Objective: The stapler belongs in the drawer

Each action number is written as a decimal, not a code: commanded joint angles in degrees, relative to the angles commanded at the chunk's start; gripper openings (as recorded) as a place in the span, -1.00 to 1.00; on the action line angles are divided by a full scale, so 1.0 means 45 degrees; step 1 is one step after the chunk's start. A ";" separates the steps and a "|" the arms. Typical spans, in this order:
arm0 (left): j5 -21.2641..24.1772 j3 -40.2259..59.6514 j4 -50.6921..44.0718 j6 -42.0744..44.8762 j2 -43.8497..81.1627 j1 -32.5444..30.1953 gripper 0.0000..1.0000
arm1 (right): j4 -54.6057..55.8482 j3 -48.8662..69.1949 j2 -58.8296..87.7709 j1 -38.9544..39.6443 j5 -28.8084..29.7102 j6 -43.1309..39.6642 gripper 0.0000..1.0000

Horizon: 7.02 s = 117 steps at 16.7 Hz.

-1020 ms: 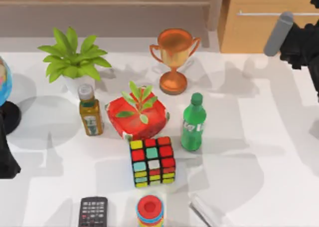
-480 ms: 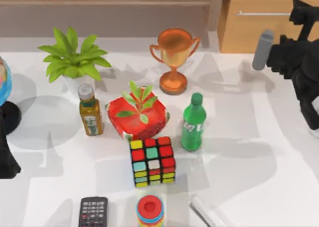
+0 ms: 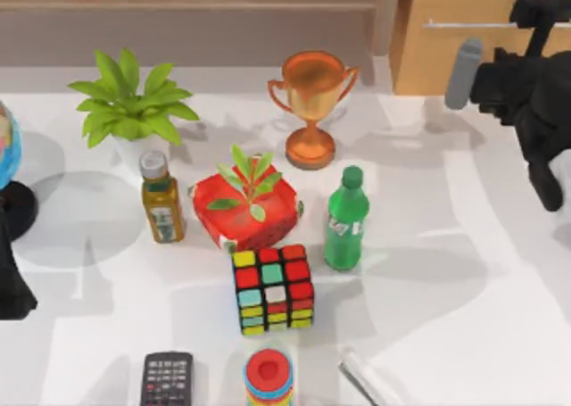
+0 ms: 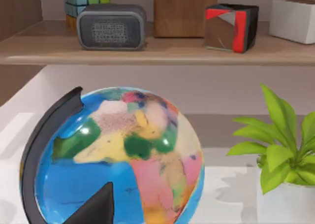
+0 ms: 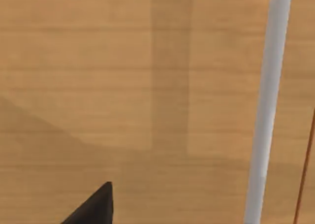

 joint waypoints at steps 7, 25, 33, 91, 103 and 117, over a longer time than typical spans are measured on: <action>0.0000 0.0000 0.0000 0.0000 0.0000 0.0000 1.00 | -0.0078 0.0143 0.0065 -0.0011 -0.0011 -0.0002 0.70; 0.0000 0.0000 0.0000 0.0000 0.0000 0.0000 1.00 | -0.0078 0.0143 0.0065 -0.0011 -0.0011 -0.0002 -1.00; 0.0000 0.0000 0.0000 0.0000 0.0000 0.0000 1.00 | 0.0901 -0.1749 -0.0715 0.0266 0.0206 0.0026 -1.00; 0.0000 0.0000 0.0000 0.0000 0.0000 0.0000 1.00 | 0.6229 -0.9915 -0.3576 0.1994 0.1944 0.0092 1.00; 0.0000 0.0000 0.0000 0.0000 0.0000 0.0000 1.00 | 0.6581 -1.0720 -0.3347 0.2545 0.2155 0.0431 1.00; 0.0000 0.0000 0.0000 0.0000 0.0000 0.0000 1.00 | -0.5462 -0.4817 -0.9991 0.6606 -0.1325 1.1239 1.00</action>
